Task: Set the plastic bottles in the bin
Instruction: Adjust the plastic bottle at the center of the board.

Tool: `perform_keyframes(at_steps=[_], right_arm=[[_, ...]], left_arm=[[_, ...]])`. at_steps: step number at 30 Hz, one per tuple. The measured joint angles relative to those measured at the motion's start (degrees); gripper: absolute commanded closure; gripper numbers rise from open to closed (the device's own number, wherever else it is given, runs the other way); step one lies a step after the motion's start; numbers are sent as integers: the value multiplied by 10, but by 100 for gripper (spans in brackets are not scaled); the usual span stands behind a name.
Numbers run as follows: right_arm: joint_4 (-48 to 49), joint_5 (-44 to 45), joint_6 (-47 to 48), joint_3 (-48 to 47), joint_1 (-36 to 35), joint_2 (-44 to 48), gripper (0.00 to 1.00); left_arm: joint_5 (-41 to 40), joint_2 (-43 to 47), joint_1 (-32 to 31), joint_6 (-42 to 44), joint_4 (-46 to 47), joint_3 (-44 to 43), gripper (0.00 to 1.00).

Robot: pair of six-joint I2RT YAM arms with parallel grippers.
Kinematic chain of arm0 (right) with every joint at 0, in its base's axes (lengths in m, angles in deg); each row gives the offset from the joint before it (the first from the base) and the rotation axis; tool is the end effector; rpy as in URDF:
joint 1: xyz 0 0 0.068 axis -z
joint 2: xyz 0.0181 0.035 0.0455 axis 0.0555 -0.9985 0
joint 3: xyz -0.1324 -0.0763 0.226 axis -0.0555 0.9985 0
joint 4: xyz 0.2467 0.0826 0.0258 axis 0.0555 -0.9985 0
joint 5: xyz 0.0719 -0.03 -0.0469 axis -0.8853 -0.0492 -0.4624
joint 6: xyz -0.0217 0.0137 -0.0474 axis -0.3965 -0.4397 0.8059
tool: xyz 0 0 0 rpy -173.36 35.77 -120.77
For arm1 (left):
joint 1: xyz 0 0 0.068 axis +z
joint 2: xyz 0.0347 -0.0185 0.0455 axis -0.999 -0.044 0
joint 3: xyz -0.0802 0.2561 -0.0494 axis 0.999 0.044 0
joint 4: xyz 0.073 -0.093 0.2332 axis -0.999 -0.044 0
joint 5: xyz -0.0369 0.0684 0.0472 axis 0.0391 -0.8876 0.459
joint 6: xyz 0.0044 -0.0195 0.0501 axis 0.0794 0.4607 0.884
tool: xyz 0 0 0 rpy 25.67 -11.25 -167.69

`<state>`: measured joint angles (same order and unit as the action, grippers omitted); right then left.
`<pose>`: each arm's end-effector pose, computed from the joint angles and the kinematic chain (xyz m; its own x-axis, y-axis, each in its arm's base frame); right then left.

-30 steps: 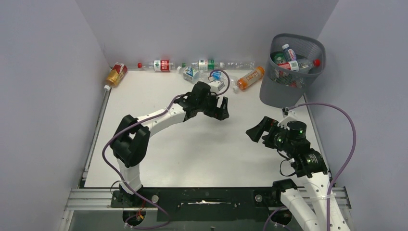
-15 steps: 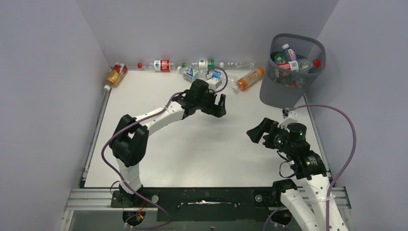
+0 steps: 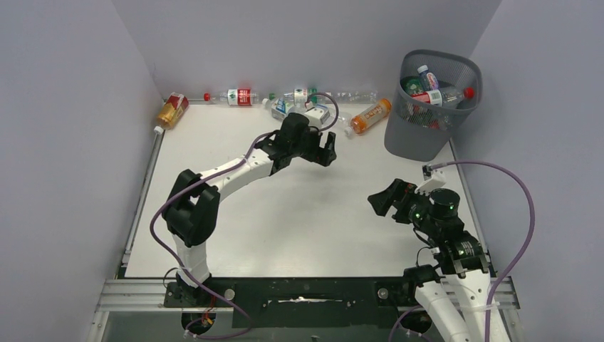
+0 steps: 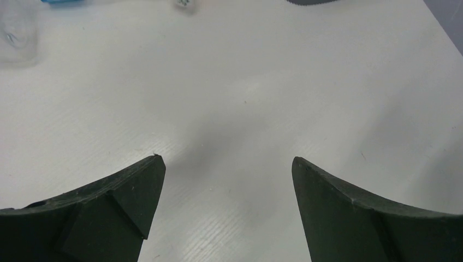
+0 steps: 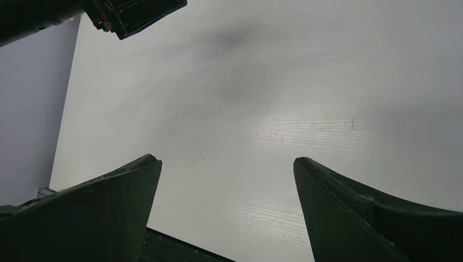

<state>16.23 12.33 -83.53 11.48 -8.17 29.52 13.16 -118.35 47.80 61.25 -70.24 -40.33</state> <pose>0.1127 0.0303 0.2938 -0.5959 0.4627 -0.6564 -0.0351 0.8016 0.5969 0.3369 -0.2855 0.2634 -0.5681 0.1378 -0.8113 0.5917 0.7536 -0.2863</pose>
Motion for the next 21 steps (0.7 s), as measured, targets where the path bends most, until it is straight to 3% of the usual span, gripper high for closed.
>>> perform_keyframes(at_steps=[5, 14, 21], right_arm=[[-2, 12, -7, -2, 0, 15, 2], [-30, 62, -29, -28, 0, 40, 2], [-52, 85, -43, -36, 0, 29, 2]], left_arm=[[-8, -20, 2, 35, 39, -19, 12], [5, -153, 12, 123, 108, -157, 12], [64, -267, 43, 129, 176, -278, 9]])
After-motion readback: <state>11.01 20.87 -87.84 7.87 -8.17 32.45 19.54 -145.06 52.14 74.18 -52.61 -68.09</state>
